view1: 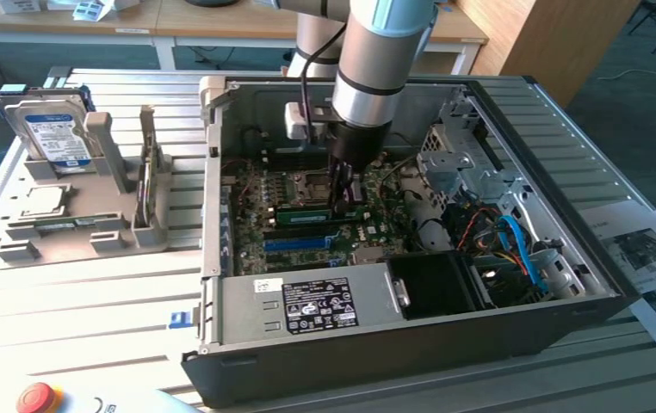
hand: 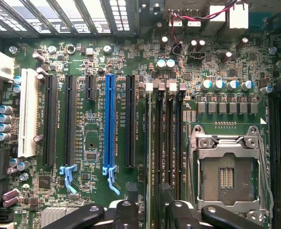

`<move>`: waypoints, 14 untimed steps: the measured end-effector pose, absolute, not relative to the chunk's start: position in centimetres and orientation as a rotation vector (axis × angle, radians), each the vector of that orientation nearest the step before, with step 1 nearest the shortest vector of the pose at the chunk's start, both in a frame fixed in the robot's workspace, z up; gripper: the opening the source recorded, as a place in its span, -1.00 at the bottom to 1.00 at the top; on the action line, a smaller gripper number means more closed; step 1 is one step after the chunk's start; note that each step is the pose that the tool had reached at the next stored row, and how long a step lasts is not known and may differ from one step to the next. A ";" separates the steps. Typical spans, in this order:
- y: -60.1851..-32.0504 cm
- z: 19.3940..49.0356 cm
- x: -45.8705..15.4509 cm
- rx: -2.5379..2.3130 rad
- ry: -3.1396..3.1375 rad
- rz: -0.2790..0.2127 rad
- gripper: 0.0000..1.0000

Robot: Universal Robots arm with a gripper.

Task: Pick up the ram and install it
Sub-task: 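Insert the ram into the slot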

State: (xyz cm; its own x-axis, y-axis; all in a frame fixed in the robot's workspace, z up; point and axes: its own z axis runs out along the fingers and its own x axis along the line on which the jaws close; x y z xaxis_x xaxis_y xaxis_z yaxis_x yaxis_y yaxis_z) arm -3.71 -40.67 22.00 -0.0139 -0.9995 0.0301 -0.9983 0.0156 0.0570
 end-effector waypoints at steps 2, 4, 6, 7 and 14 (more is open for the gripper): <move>-40.7 22.0 -3.7 2.162 -2.194 -0.030 -0.38; -40.7 22.0 -3.7 2.162 -2.194 -0.030 -0.38; -40.7 22.0 -3.7 2.162 -2.194 -0.030 -0.38; -40.7 22.0 -3.7 2.162 -2.194 -0.030 -0.38; -40.7 23.1 -3.7 2.162 -2.194 -0.030 -0.38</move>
State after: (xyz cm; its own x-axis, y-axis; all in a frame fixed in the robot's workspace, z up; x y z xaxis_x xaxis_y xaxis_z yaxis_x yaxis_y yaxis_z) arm -3.71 -40.67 23.10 -0.0139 -0.9994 0.0302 -0.9983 0.0156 0.0569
